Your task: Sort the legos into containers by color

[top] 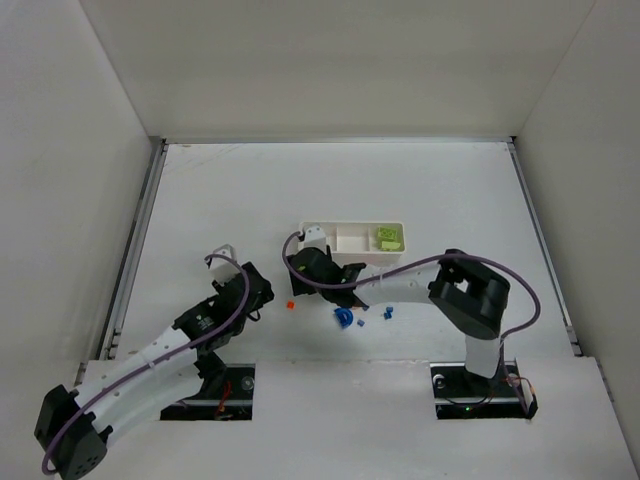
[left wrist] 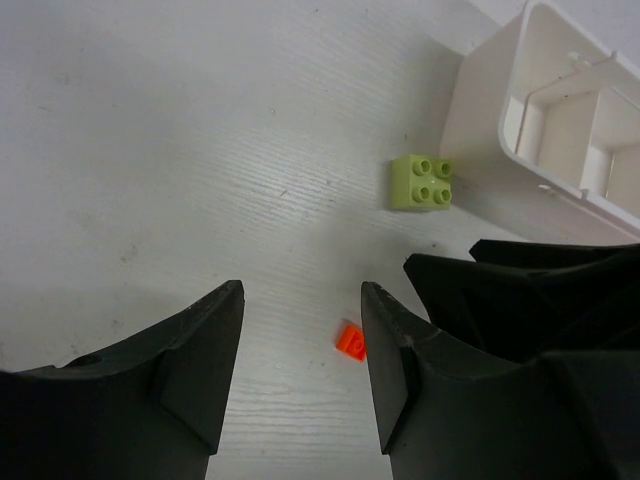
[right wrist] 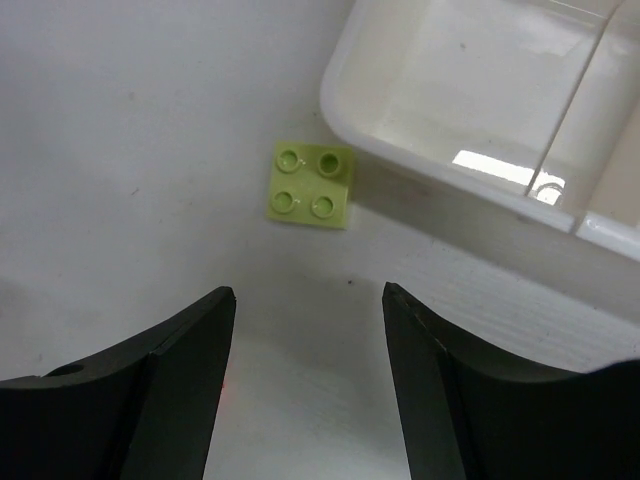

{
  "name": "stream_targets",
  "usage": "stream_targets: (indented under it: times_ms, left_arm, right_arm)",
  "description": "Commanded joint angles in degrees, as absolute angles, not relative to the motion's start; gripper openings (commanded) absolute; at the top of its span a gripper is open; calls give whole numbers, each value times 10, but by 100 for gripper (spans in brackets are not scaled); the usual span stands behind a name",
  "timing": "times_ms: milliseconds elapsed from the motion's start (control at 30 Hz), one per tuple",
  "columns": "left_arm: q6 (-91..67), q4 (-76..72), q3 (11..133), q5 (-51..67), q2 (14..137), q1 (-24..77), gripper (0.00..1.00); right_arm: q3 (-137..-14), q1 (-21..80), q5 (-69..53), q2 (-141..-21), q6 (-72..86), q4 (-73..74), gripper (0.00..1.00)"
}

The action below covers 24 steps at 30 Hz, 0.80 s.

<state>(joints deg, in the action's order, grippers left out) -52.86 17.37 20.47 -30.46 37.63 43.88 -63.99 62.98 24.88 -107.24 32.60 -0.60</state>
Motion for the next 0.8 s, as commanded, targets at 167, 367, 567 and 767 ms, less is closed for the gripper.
stream_targets:
  times_ms: [167, 367, 567, 767]
  left_arm:
    - [-540, 167, 188, -293, 360, 424, 48]
    - [-533, 161, 179, -288, 352, 409, 48]
    - [-538, 158, 163, -282, 345, 401, 47]
    - [-533, 147, 169, -269, 363, 408, 46]
  right_arm:
    - [-699, 624, 299, -1135, 321, -52, 65]
    - [-721, 627, 342, -1177, 306, -88, 59]
    - [-723, 631, 342, -1171, 318, -89, 28]
    - [-642, 639, 319, -1002, 335, -93, 27]
